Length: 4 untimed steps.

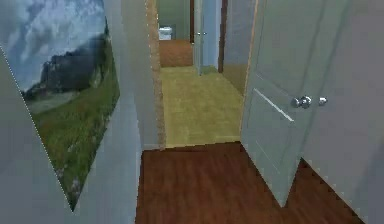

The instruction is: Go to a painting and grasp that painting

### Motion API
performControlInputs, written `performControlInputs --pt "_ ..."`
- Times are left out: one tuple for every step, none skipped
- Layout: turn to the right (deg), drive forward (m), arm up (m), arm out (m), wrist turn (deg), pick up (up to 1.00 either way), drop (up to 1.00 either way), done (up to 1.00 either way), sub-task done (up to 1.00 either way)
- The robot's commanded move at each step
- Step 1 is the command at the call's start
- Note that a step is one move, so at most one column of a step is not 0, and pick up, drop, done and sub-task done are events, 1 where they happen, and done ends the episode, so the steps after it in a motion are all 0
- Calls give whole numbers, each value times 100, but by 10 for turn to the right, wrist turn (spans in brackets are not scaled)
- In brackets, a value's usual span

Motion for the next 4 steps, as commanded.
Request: performControlInputs --pt "0 100 0 0 0 0 0 0 0" --pt "0 85 0 0 0 0 0 0 0" --pt "-30 0 0 0 0 0 0 0 0" --pt "450 0 0 0 0 0 0 0 0"
